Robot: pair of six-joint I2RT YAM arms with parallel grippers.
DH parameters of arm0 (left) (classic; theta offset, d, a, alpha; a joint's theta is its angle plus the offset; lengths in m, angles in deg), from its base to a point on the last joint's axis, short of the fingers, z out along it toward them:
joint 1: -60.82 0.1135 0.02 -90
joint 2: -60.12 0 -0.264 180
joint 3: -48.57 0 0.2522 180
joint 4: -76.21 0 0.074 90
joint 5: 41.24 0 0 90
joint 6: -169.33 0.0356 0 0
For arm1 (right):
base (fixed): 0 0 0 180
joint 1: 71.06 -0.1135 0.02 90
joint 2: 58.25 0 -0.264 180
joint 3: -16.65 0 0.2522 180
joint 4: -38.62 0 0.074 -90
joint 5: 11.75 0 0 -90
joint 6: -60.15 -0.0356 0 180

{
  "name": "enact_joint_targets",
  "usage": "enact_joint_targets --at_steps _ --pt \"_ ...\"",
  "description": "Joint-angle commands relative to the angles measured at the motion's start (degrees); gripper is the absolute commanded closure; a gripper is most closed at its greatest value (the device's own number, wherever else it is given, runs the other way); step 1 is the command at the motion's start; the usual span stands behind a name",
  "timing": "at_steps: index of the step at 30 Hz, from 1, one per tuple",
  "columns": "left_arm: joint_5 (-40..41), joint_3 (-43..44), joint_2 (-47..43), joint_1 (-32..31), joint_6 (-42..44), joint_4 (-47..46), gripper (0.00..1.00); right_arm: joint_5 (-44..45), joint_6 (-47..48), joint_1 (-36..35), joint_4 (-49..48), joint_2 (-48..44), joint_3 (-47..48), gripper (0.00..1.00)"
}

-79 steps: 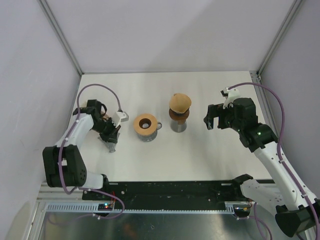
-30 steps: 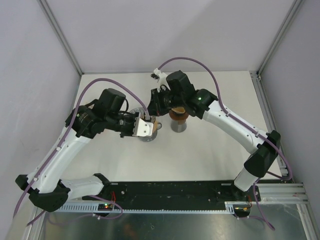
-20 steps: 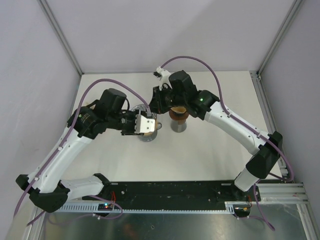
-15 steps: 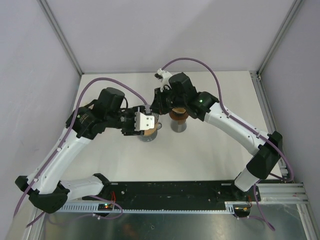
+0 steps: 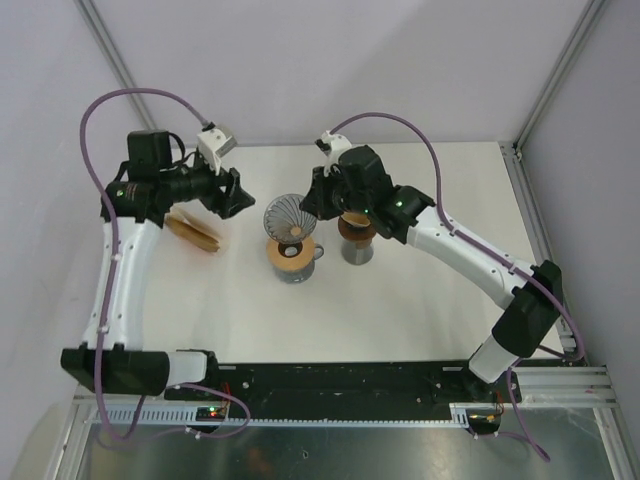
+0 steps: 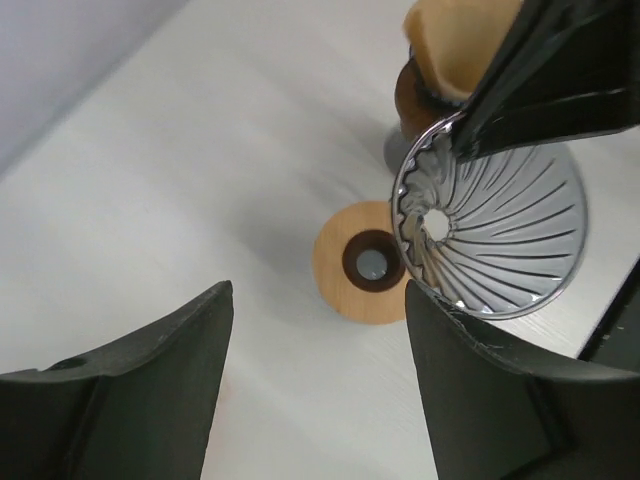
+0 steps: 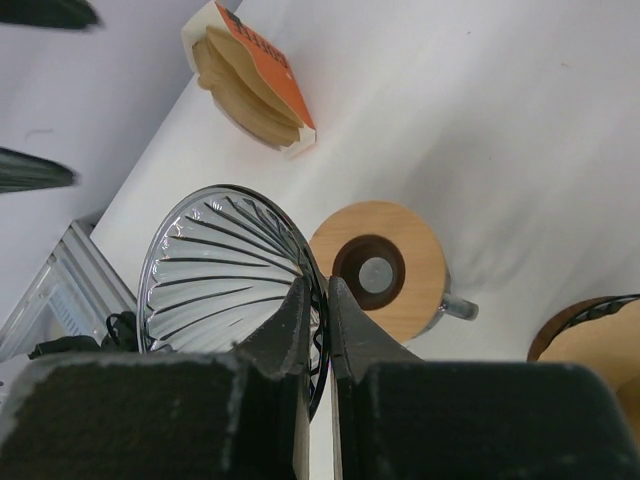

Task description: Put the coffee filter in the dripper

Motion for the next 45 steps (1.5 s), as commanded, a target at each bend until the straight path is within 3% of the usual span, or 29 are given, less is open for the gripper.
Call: enact_joint_targets --at_steps 1,10,29,36,45 --pt "-7.8 -5.5 3.3 3.3 -9.0 -2.0 0.26 1.4 -2.4 -0.2 -7.7 1.3 0.1 1.00" --pt "-11.6 -13.4 3.9 3.5 -9.8 -7.0 0.29 -0.6 -3.4 -0.6 -9.1 6.1 0.8 1.00" --pt "-12.3 -20.3 10.0 2.7 -9.7 -9.2 0.60 -5.2 -3.5 1.4 -12.9 12.3 -1.6 1.00" --pt "-12.7 -20.9 11.3 0.1 -9.7 -9.5 0.82 -5.4 -3.5 2.4 -13.2 13.4 -2.3 1.00" --pt "-12.0 -21.3 13.2 -0.6 -9.8 -9.5 0.91 -5.5 -3.2 2.9 -13.1 14.8 -3.3 1.00"
